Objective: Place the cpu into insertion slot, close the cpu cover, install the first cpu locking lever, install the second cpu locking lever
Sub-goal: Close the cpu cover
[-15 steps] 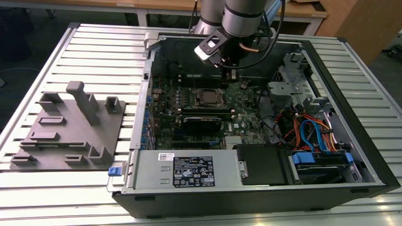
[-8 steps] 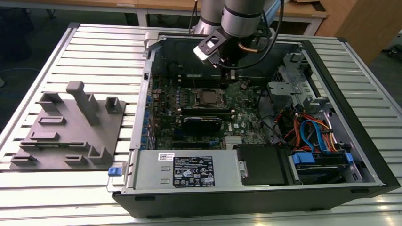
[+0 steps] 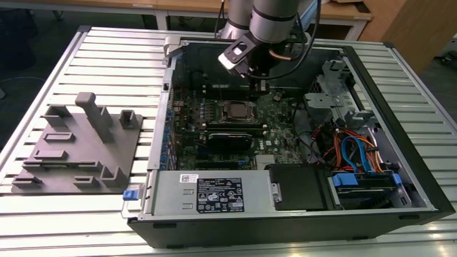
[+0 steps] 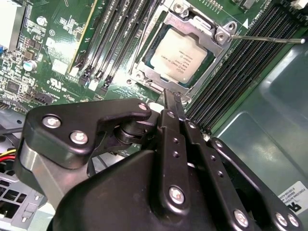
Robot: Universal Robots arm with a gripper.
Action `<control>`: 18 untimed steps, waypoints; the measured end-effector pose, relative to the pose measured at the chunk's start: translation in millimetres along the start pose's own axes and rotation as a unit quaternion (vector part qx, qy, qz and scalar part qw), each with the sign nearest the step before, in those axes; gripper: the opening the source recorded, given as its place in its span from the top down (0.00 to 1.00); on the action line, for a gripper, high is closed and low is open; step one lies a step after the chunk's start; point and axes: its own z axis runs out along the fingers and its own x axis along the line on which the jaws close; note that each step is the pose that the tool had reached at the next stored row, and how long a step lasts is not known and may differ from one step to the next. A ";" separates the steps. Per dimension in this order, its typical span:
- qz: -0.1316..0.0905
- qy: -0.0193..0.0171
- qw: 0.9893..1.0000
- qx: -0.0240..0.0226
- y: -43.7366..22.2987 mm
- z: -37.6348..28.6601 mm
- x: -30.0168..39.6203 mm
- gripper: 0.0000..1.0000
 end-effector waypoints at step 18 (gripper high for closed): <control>-0.001 0.000 1.000 0.000 -9.8 6.9 0.0 0.90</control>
